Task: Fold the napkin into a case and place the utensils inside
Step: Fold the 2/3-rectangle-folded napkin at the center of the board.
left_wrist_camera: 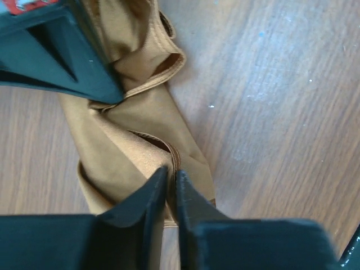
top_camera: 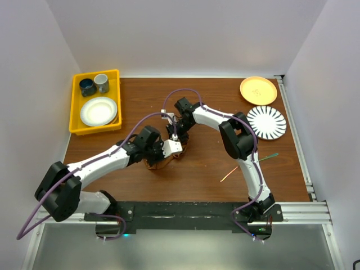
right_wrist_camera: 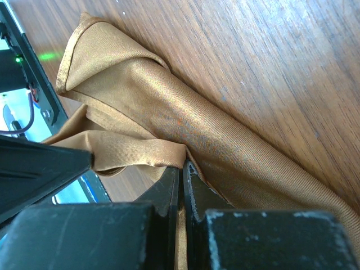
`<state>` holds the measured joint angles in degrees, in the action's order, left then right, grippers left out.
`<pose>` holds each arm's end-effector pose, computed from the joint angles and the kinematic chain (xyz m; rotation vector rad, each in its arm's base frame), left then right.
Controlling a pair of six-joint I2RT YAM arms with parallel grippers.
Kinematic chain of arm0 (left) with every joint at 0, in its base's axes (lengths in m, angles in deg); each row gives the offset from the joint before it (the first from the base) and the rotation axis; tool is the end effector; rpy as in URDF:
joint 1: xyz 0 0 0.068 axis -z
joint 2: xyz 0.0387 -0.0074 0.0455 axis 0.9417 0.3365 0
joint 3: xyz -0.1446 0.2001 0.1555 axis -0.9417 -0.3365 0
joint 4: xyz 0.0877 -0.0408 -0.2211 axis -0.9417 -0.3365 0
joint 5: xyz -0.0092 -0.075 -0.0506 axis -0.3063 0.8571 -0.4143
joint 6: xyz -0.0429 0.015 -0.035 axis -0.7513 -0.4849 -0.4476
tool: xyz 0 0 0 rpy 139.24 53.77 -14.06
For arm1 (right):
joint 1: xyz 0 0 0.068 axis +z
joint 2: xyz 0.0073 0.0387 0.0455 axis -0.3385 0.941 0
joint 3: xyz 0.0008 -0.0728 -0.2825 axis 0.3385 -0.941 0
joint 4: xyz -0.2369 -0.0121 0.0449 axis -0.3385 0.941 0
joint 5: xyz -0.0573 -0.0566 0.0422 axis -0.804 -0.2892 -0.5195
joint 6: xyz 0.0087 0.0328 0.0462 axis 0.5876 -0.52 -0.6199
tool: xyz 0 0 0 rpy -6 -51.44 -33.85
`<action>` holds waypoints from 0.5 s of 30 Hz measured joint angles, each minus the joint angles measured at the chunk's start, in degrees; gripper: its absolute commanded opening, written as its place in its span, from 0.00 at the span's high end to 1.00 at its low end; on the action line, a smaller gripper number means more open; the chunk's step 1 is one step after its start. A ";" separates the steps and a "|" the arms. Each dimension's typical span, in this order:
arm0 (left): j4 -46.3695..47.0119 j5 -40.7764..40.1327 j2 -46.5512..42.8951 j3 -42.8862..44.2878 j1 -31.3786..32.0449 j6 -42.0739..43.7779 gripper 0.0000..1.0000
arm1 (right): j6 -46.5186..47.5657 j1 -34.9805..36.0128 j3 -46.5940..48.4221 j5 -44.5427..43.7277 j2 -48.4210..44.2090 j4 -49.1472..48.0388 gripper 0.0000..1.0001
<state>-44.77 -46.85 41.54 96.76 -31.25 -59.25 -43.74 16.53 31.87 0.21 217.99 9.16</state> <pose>0.1733 -0.1530 0.2237 1.4911 2.0477 -0.3746 0.3557 0.2964 0.1532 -1.0500 2.6787 1.2204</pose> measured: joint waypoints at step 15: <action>0.66 -0.13 1.86 1.75 -6.51 5.62 1.00 | 1.25 -0.02 -0.24 0.76 0.00 -0.07 1.00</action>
<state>-44.12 -46.98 43.39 98.51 -37.76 -53.63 -42.50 16.51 31.63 0.98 217.99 9.10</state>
